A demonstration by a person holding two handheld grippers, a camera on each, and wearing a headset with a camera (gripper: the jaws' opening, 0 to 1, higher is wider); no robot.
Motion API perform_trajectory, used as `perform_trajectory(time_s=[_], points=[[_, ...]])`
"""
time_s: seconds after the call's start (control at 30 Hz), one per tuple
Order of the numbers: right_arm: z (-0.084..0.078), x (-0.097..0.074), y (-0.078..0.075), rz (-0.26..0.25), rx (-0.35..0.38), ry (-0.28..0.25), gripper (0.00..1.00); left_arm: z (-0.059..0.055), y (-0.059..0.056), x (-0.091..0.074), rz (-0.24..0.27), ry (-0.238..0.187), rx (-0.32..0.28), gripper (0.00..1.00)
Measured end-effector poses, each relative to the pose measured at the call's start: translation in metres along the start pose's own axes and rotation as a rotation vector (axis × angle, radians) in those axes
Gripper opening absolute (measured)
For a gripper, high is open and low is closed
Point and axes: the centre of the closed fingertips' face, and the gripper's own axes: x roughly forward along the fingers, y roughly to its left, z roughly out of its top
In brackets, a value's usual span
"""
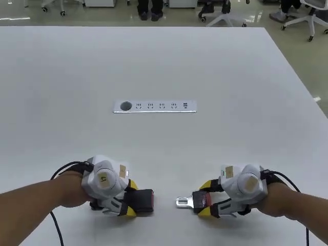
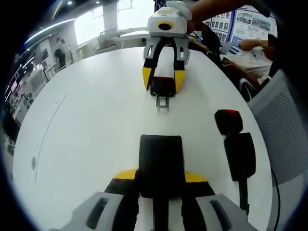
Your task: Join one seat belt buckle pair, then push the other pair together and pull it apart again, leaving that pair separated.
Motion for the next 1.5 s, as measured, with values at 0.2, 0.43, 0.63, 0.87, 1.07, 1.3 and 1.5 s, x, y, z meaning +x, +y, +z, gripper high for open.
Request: perform_trajectory(time_s=[0.2, 0.43, 0.63, 0.87, 1.07, 1.3, 1.5], points=[[-0.006, -0.001, -0.001, -0.006, 0.010, -0.004, 0.34, 0.001, -0.001, 0.000, 0.001, -0.002, 0.001, 0.34], [-0.014, -0.006, -0.002, -0.011, 0.021, 0.000, 0.34, -0.002, 0.000, 0.001, -0.005, 0.002, 0.004, 0.34], [-0.016, -0.007, -0.002, -0.011, 0.025, -0.004, 0.34, -0.002, 0.000, 0.001, -0.005, 0.004, 0.006, 0.34], [-0.017, -0.004, -0.003, -0.016, 0.023, -0.004, 0.35, -0.002, 0.000, 0.001, 0.001, 0.004, -0.006, 0.34], [-0.016, -0.004, -0.003, -0.028, 0.024, -0.001, 0.35, 0.000, -0.002, 0.000, -0.004, 0.003, -0.053, 0.37], [-0.005, -0.005, -0.008, -0.077, 0.082, -0.033, 0.47, 0.001, -0.002, -0.005, 0.013, 0.013, -0.081, 0.66], [0.001, -0.006, -0.012, -0.121, 0.109, -0.061, 0.63, 0.007, 0.001, -0.014, 0.045, -0.025, -0.132, 0.73]])
